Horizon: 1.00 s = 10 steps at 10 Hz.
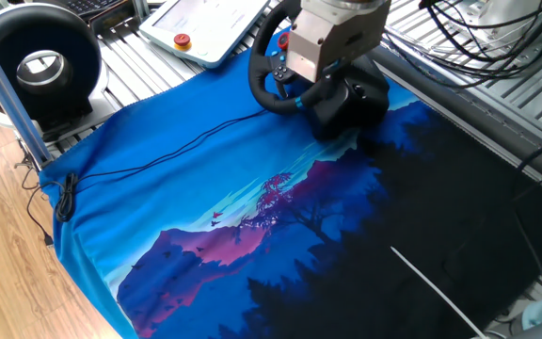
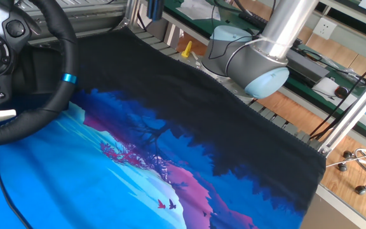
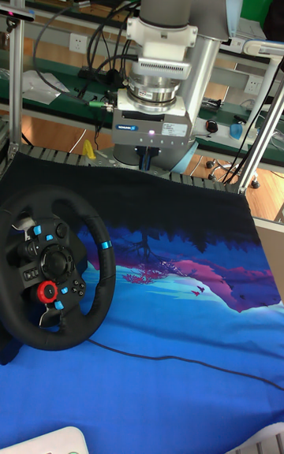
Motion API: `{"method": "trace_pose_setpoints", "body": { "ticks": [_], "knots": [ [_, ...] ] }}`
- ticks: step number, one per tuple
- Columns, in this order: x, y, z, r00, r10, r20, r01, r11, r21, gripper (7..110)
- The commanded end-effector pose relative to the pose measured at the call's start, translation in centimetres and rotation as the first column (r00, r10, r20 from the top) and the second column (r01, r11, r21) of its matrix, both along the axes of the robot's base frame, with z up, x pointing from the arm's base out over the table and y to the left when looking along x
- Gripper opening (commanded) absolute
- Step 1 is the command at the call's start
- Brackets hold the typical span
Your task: Rotate the steering wheel 90 degrees clockwise
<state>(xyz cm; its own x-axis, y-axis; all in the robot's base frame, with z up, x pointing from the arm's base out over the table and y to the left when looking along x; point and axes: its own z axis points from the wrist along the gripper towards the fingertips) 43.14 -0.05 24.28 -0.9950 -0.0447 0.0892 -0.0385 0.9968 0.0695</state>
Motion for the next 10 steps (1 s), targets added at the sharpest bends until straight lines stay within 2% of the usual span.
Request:
{"method": "trace_pose_setpoints", "body": {
  "ticks": [1, 5, 6, 10],
  "knots": [
    [-0.2, -0.6, 0.1, 1.000, -0.017, -0.009, 0.017, 1.000, -0.024, 7],
    [2.2, -0.8, 0.0, 0.996, -0.006, 0.087, 0.008, 1.000, -0.030, 7],
    [2.1, -0.2, 0.1, 0.996, 0.002, 0.084, -0.001, 1.000, -0.013, 7],
    [2.0, -0.8, 0.7, 0.998, 0.030, 0.061, -0.027, 0.999, -0.047, 7]
  ]
}}
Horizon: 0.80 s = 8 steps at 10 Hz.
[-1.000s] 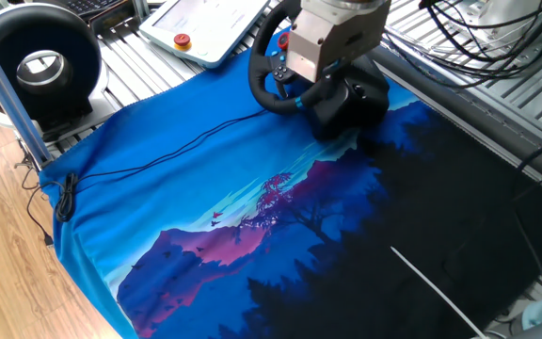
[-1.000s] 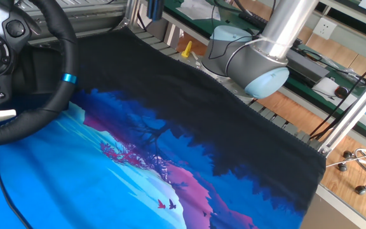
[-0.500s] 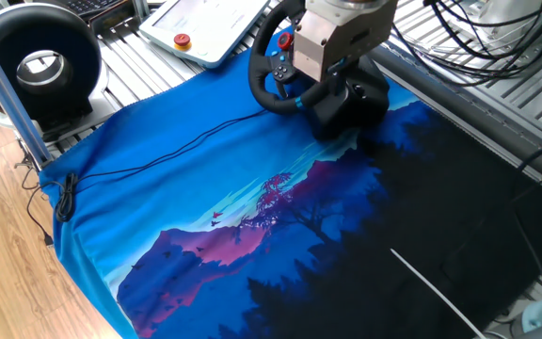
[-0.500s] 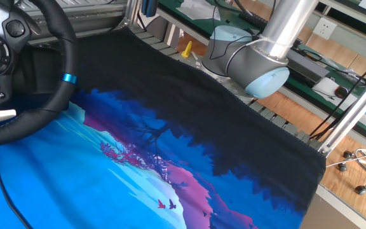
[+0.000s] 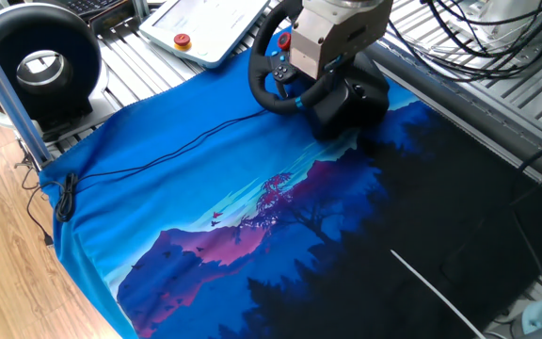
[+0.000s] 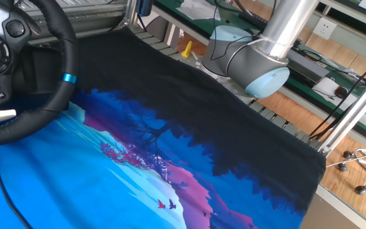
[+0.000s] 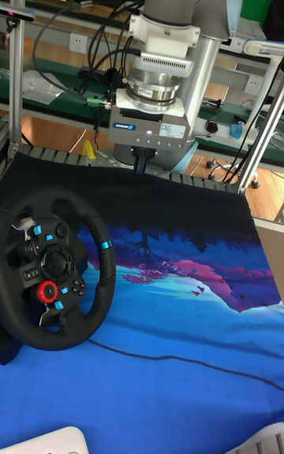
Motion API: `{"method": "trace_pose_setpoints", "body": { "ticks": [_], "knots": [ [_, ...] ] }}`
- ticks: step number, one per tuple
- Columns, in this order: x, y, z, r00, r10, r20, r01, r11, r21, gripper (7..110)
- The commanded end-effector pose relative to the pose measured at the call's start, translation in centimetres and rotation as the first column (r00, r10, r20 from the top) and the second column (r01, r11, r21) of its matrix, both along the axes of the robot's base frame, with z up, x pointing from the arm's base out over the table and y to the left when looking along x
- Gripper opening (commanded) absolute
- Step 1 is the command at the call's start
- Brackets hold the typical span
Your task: Rotate the steering wheel 90 degrees clockwise
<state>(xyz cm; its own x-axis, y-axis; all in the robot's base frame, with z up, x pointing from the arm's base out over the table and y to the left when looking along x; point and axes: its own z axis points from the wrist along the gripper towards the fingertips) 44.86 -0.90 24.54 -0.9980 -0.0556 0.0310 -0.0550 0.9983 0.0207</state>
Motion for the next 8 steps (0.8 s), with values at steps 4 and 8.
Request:
{"method": "trace_pose_setpoints", "body": {
  "ticks": [4, 8],
  "knots": [
    [1.1, 1.5, 0.9, 1.000, 0.011, -0.015, -0.012, 1.000, -0.010, 7],
    [1.2, 1.4, 0.9, 1.000, 0.004, -0.013, -0.004, 1.000, -0.007, 7]
  ]
}}
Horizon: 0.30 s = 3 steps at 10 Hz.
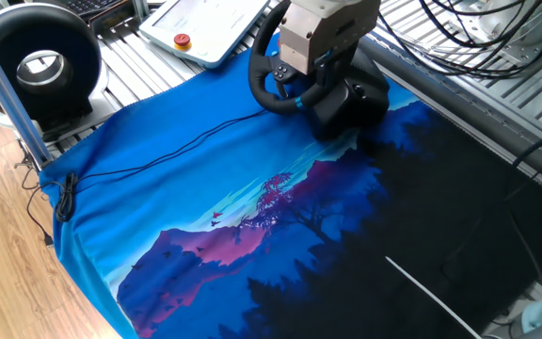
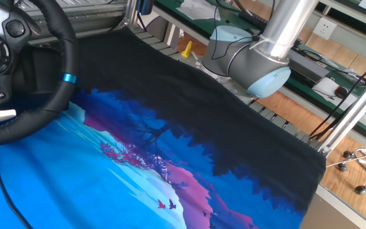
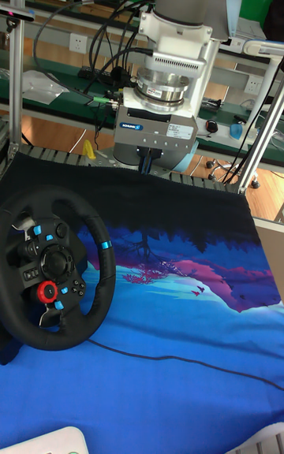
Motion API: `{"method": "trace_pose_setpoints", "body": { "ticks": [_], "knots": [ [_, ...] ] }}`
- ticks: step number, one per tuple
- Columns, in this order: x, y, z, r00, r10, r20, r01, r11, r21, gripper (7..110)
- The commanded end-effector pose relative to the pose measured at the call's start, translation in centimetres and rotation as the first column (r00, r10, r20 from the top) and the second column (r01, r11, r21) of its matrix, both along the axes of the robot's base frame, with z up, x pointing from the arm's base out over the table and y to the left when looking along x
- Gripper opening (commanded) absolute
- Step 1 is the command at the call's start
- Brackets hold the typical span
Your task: Rotate the steering wheel 90 degrees clockwise
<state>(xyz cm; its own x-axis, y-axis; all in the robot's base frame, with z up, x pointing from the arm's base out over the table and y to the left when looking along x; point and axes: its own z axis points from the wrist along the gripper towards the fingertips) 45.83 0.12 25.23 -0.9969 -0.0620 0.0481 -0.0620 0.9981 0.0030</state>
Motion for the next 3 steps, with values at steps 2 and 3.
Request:
{"method": "trace_pose_setpoints", "body": {
  "ticks": [2, 3],
  "knots": [
    [0.27, 0.54, 0.18, 1.000, -0.003, 0.003, 0.003, 1.000, 0.019, 7],
    [0.28, 0.57, 0.19, 1.000, -0.003, 0.003, 0.003, 1.000, 0.021, 7]
  ]
}}
